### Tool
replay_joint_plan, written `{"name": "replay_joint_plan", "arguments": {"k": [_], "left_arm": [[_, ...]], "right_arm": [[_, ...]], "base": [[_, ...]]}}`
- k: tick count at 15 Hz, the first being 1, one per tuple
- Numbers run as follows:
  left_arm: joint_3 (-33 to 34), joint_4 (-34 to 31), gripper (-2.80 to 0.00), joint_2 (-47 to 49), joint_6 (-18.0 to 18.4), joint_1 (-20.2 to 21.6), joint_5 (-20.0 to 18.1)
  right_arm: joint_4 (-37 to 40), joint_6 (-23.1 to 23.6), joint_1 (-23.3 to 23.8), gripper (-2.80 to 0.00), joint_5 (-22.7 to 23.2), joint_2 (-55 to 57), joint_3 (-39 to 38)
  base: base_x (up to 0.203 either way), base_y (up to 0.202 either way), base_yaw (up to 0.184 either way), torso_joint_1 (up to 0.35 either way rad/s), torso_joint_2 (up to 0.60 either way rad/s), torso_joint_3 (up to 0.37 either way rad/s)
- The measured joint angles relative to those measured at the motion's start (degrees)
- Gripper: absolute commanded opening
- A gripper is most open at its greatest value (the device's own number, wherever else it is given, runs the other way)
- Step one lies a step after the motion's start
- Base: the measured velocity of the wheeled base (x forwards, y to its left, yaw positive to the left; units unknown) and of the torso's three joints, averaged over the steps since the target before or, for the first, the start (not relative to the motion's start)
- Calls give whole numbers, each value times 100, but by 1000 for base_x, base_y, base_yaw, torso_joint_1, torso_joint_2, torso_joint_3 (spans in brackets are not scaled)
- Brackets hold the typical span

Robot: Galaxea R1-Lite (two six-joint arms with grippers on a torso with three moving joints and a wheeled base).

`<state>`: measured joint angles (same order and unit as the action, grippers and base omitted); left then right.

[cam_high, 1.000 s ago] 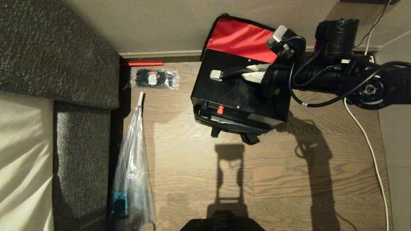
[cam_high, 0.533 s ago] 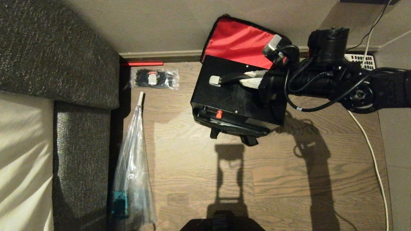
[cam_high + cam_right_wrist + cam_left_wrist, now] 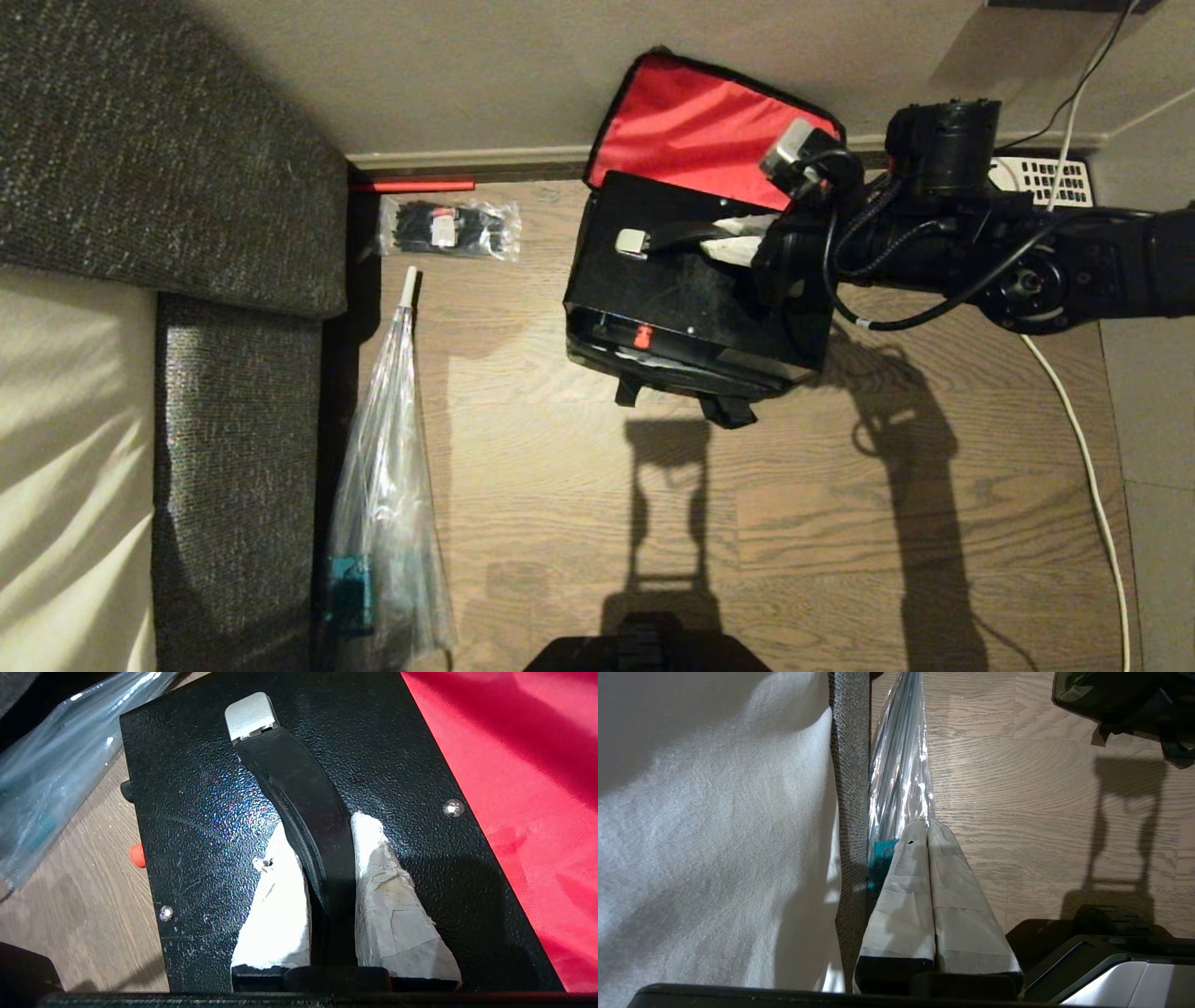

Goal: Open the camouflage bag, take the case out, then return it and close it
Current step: Place the black box back

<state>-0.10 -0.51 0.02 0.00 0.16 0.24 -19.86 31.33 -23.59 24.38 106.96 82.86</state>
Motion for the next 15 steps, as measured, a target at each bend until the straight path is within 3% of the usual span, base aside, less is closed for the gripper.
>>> {"name": "replay_joint_plan", "arguments": {"k": [7,15], "left_arm": [[0,-1,-280,0,0,0,0],[0,-1,-280,0,0,0,0]], "right_arm": [[-258,25,11,-280,284,276,-52],[-301,571,113,-280,240,665,-218]], "base": [[0,0,0,0,0,0],[0,0,0,0,0,0]]}}
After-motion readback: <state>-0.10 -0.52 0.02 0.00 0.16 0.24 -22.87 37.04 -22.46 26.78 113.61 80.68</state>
